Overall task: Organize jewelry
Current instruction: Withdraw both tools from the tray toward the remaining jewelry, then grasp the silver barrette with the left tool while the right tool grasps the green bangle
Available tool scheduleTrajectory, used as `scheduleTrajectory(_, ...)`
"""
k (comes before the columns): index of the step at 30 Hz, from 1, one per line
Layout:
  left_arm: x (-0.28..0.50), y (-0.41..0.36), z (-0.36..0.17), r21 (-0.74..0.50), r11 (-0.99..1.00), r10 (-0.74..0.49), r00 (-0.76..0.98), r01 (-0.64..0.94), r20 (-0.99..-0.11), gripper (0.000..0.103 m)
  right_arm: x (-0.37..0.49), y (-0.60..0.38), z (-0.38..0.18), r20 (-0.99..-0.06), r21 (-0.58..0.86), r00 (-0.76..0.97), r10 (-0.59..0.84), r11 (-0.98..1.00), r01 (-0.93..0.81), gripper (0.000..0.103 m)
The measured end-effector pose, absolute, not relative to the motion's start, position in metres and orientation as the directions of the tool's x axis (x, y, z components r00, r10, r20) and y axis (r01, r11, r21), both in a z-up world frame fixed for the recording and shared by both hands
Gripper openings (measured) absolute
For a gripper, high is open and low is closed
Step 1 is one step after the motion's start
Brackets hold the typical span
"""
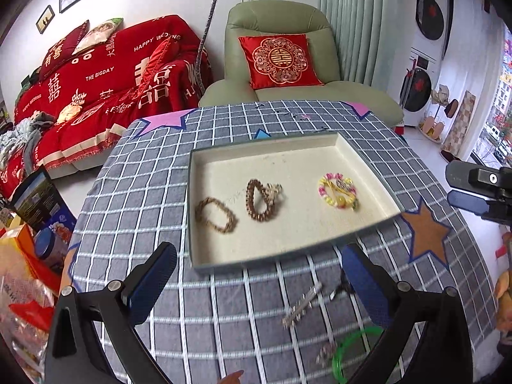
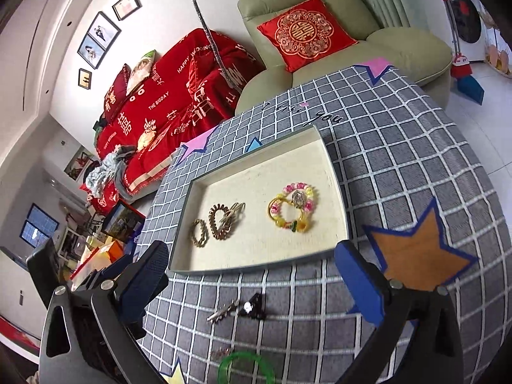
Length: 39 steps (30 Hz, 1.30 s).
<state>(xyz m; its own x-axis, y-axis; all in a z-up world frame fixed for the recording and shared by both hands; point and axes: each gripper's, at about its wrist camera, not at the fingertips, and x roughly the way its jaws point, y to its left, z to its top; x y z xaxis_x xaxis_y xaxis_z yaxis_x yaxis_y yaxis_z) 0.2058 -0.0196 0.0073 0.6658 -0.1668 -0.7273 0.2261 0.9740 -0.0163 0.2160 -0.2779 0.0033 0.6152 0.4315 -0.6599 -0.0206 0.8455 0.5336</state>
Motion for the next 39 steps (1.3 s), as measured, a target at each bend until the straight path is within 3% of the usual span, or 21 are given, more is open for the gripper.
scheduleTrajectory(7, 0.166, -0.009, 0.001, -0.033, 0.967, -0.195, 0.651, 0.252, -0.734, 0.103, 0.185, -0.274, 0.009, -0.675, 0.495, 0.625, 0.392, 0.869, -0.010, 0.103)
scheduleTrajectory(18, 0.118, 0.001, -0.026, 0.036, 0.968, -0.137, 0.644, 0.247, -0.753, 0.103, 0.145, -0.267, -0.010, -0.738, 0.446, 0.569, 0.364, 0.895, 0.006, 0.103)
scheduleTrajectory(31, 0.107, 0.028, -0.068, -0.024, 0.984, -0.122, 0.565, 0.177, -0.816, 0.103, 0.113, -0.246, -0.040, -0.815, 0.339, 0.498, 0.297, 0.941, -0.007, 0.103)
scheduleTrajectory(39, 0.116, 0.027, -0.078, 0.004, 0.982, -0.105, 0.555, 0.191, -0.825, 0.103, 0.108, -0.222, -0.059, -0.861, 0.243, 0.450, 0.236, 0.969, -0.043, 0.103)
